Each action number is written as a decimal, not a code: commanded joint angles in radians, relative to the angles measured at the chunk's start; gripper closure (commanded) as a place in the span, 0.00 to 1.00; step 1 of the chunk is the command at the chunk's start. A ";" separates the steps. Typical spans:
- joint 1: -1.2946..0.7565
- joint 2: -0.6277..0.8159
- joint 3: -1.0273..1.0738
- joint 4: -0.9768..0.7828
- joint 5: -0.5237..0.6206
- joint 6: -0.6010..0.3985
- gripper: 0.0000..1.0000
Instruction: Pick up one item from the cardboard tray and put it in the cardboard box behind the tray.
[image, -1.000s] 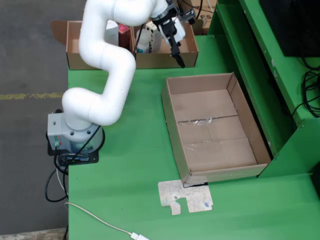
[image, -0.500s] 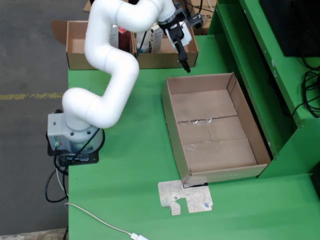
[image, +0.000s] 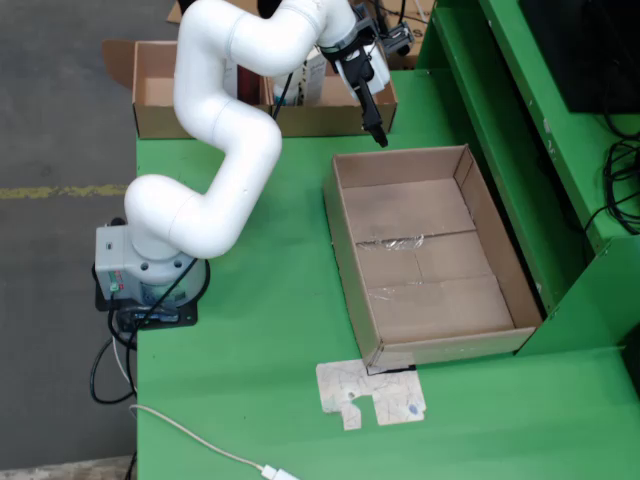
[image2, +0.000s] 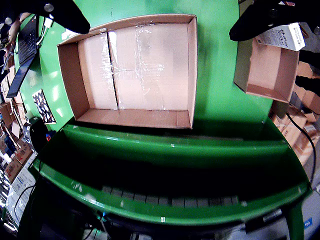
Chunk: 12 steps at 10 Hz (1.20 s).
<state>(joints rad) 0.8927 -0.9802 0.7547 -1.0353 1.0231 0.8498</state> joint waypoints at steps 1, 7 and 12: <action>-0.017 0.010 0.095 -0.034 -0.006 -0.016 0.00; -0.166 -0.039 0.264 -0.077 0.067 -0.182 0.00; -0.260 -0.042 0.286 -0.069 0.094 -0.271 0.00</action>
<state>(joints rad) 0.6672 -1.0507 1.0184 -1.1151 1.1243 0.6042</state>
